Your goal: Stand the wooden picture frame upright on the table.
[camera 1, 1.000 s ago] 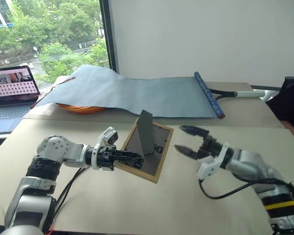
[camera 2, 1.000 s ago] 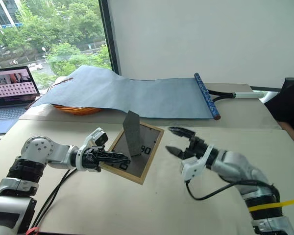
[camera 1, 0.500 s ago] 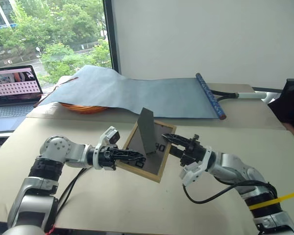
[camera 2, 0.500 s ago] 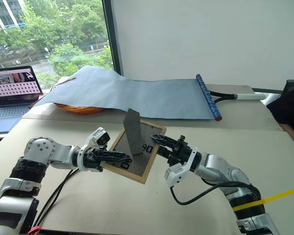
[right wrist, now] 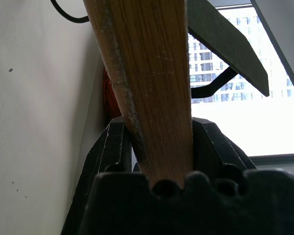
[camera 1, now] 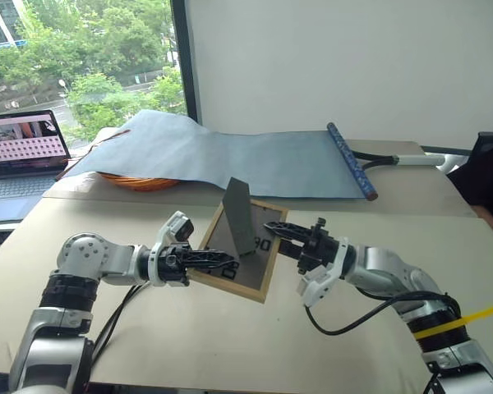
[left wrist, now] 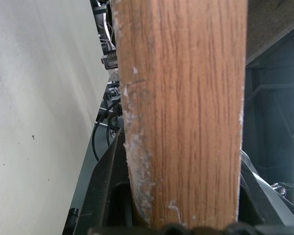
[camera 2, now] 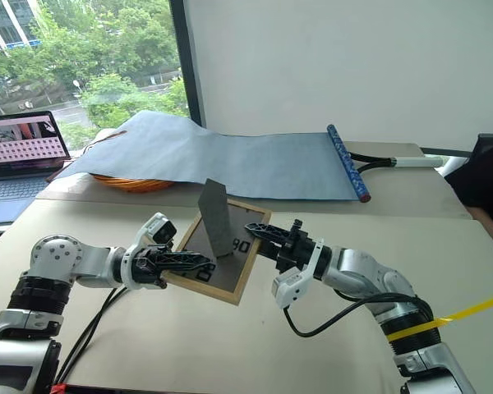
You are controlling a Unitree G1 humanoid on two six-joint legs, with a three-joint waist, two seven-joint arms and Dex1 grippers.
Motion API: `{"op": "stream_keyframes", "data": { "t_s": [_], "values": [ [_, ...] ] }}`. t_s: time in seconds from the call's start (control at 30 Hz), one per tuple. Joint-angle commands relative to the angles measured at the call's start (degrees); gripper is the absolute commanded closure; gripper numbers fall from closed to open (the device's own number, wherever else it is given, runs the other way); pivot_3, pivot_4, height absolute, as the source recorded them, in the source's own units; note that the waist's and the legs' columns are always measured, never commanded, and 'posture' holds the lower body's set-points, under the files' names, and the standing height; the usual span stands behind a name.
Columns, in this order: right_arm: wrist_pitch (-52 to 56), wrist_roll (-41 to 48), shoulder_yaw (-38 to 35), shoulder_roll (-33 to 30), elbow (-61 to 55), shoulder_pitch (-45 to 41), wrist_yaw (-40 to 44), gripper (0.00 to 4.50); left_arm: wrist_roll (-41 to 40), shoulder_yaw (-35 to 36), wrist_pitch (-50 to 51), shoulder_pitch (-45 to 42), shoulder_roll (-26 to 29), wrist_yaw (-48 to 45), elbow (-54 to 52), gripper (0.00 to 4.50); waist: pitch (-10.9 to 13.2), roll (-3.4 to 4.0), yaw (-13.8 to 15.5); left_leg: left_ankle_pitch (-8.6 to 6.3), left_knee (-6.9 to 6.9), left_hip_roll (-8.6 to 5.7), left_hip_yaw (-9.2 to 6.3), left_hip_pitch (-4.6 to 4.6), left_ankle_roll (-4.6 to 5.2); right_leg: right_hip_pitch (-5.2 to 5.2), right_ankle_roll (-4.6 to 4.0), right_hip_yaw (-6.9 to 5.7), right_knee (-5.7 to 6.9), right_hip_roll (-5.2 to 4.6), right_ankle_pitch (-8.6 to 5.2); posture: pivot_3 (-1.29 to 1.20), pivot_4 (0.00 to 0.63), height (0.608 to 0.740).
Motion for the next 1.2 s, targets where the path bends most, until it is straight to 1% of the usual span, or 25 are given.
{"op": "stream_keyframes", "data": {
  "t_s": [0.03,0.17,0.2,0.33,0.4,0.43,0.47,0.5,0.57,0.6,0.63,0.67,0.7,0.77,0.8,0.83,0.9,0.97,1.03,1.1,1.2],
  "values": [
    [1.9,7.9,-3.1,-0.6,2.2,0.0,-0.9,3.11,-0.5,3.9,0.1,0.4,3.1,1.2,-4.1,3.45,0.0,0.0,0.0,0.0,0.01,0.0,-0.01,0.0,0.0,0.0,0.0,-0.01,0.0,0.0,0.0,0.0,0.15,0.673],
    [1.8,8.3,-2.9,-0.9,2.7,0.1,-0.4,3.11,1.2,5.3,-1.8,3.1,4.0,-0.4,-11.0,3.45,0.0,0.0,0.0,0.0,0.0,0.0,-0.01,0.0,0.0,0.01,0.0,-0.01,0.0,0.0,0.0,0.0,0.15,0.673],
    [1.8,8.4,-2.9,-1.0,2.7,0.1,-0.3,3.11,0.9,5.9,-1.9,3.7,4.3,-0.7,-11.9,2.44,0.0,-0.07,0.0,0.0,0.0,0.0,-0.01,0.01,0.0,0.01,-0.01,-0.01,0.0,0.0,0.0,0.0,0.15,0.673],
    [1.8,9.8,-2.5,-2.0,3.2,0.1,0.1,3.26,1.0,10.1,-3.6,7.0,7.0,-3.0,-15.1,1.08,0.1,-0.01,-0.1,0.02,0.03,0.0,-0.13,0.0,-0.03,0.05,-0.05,-0.09,0.01,-0.01,0.01,0.0,0.15,0.673],
    [2.6,12.8,-2.1,-2.5,3.8,0.2,2.0,3.26,2.6,14.3,-7.8,9.7,8.2,-3.2,-17.3,0.26,0.1,0.0,-0.1,0.02,0.03,0.0,-0.13,0.01,-0.03,0.06,-0.06,-0.1,0.01,-0.01,0.01,0.0,0.15,0.673],
    [3.5,15.3,-1.7,-2.8,4.2,0.4,3.7,3.26,4.6,15.8,-10.7,11.3,9.1,-4.0,-19.5,0.09,0.1,-0.02,-0.1,0.02,0.03,0.0,-0.13,0.01,-0.03,0.06,-0.06,-0.1,0.02,-0.01,0.0,0.0,0.15,0.673],
    [4.8,18.6,-1.4,-3.0,4.4,0.7,5.9,3.26,8.0,17.2,-15.4,13.2,9.9,-5.3,-22.5,0.0,0.1,-0.04,0.0,0.02,0.02,0.0,-0.13,0.01,-0.03,0.05,-0.07,-0.11,0.01,-0.01,0.0,0.0,0.15,0.673],
    [7.8,23.7,-0.9,-3.0,4.5,1.1,9.6,3.26,12.2,18.1,-20.9,15.0,10.3,-6.1,-25.3,0.0,0.2,-0.05,0.0,0.02,0.02,0.0,-0.13,0.01,-0.03,0.05,-0.08,-0.11,0.01,0.0,0.0,0.0,0.15,0.673],
    [13.1,32.2,-1.0,-3.1,4.2,1.8,15.6,3.27,17.7,21.4,-30.2,17.3,8.5,-4.6,-27.5,0.0,0.2,-0.05,0.0,0.02,0.01,0.0,-0.13,0.01,-0.03,0.08,-0.08,-0.1,0.0,-0.01,0.0,0.0,0.15,0.673],
    [20.7,40.6,-1.9,-2.4,3.1,2.1,20.5,3.27,19.0,23.6,-34.0,18.4,7.9,-6.1,-28.2,0.0,0.2,-0.03,0.1,0.02,0.03,0.0,-0.13,0.01,-0.03,0.08,-0.09,-0.11,0.0,-0.01,0.0,0.0,0.15,0.673],
    [26.1,46.5,-2.7,-1.9,2.1,2.2,23.9,3.27,19.7,25.0,-36.6,19.3,7.4,-7.5,-28.7,0.0,0.2,-0.04,0.1,0.02,0.04,0.0,-0.13,0.02,-0.03,0.13,-0.08,-0.11,-0.01,-0.04,0.0,0.0,0.15,0.673],
    [30.6,51.1,-3.4,-1.6,1.2,2.2,26.7,3.27,20.2,25.6,-38.2,20.1,7.3,-8.7,-29.1,0.0,0.2,-0.04,0.1,0.02,0.07,0.01,-0.13,0.01,-0.03,0.14,-0.09,-0.11,0.0,-0.03,0.0,0.0,0.15,0.673],
    [39.6,58.4,-4.4,-1.2,-0.9,2.0,29.4,3.27,21.9,24.8,-39.6,20.9,7.8,-9.7,-29.4,0.0,0.2,-0.04,0.1,0.02,0.08,0.0,-0.13,0.02,-0.03,0.15,-0.09,-0.12,0.01,-0.03,0.01,0.0,0.15,0.673],
    [54.1,68.1,-6.2,-1.0,-3.2,0.5,31.8,3.27,25.0,23.0,-42.1,21.3,7.6,-9.7,-29.4,0.0,0.2,-0.02,0.3,0.02,0.09,0.0,-0.13,0.02,-0.03,0.16,-0.08,-0.12,0.01,-0.03,0.01,0.0,0.15,0.673],
    [63.6,73.7,-7.2,-1.0,-3.7,-0.7,31.9,3.27,25.8,22.3,-42.6,21.1,7.1,-9.0,-29.5,0.0,0.2,-0.02,0.2,0.02,0.1,0.0,-0.13,0.02,-0.03,0.17,-0.08,-0.12,0.01,-0.03,0.01,0.0,0.15,0.673],
    [71.0,76.7,-7.5,-1.2,-3.3,-2.0,32.0,3.27,27.4,21.1,-44.5,21.2,6.5,-9.1,-30.4,0.0,0.2,-0.01,0.2,0.02,0.1,0.0,-0.13,0.02,-0.03,0.15,-0.08,-0.12,0.01,-0.02,0.01,0.0,0.15,0.673],
    [79.6,79.2,-7.2,-1.5,-2.6,-3.6,33.6,3.27,29.3,19.5,-47.0,21.4,5.3,-9.7,-31.9,0.0,0.2,-0.01,0.2,0.03,0.1,0.0,-0.13,0.02,-0.01,0.14,-0.08,-0.12,0.01,-0.02,0.01,0.0,0.15,0.673],
    [88.1,82.2,-7.9,0.2,0.4,-6.0,33.0,3.27,30.1,17.9,-47.4,20.6,4.1,-8.4,-32.6,0.0,0.2,-0.02,0.2,0.03,0.06,0.01,-0.13,0.02,-0.01,0.13,-0.08,-0.12,-0.03,-0.01,0.01,0.0,0.15,0.673],
    [94.3,82.8,-7.8,1.0,2.7,-7.7,32.6,3.27,31.5,16.9,-48.3,20.1,3.9,-8.2,-32.8,0.0,0.2,-0.02,0.1,0.03,0.0,0.01,-0.13,0.02,0.0,0.09,-0.08,-0.12,-0.04,0.0,0.01,0.0,0.15,0.673],
    [96.5,82.1,-7.9,1.9,5.1,-8.2,33.6,3.27,31.4,17.0,-48.4,19.9,3.5,-7.9,-32.9,0.0,0.2,-0.02,0.1,0.03,-0.05,0.01,-0.13,0.0,0.0,0.05,-0.08,-0.12,-0.05,0.0,0.01,0.0,0.15,0.673],
    [94.7,79.0,-6.9,2.9,6.7,-7.1,35.5,3.27,32.4,16.5,-49.4,20.0,3.8,-8.1,-33.0,0.0,0.2,-0.02,0.1,0.03,-0.09,0.01,-0.12,0.01,0.0,0.05,-0.07,-0.12,-0.08,0.0,0.0,0.0,0.15,0.673]
  ]
}}
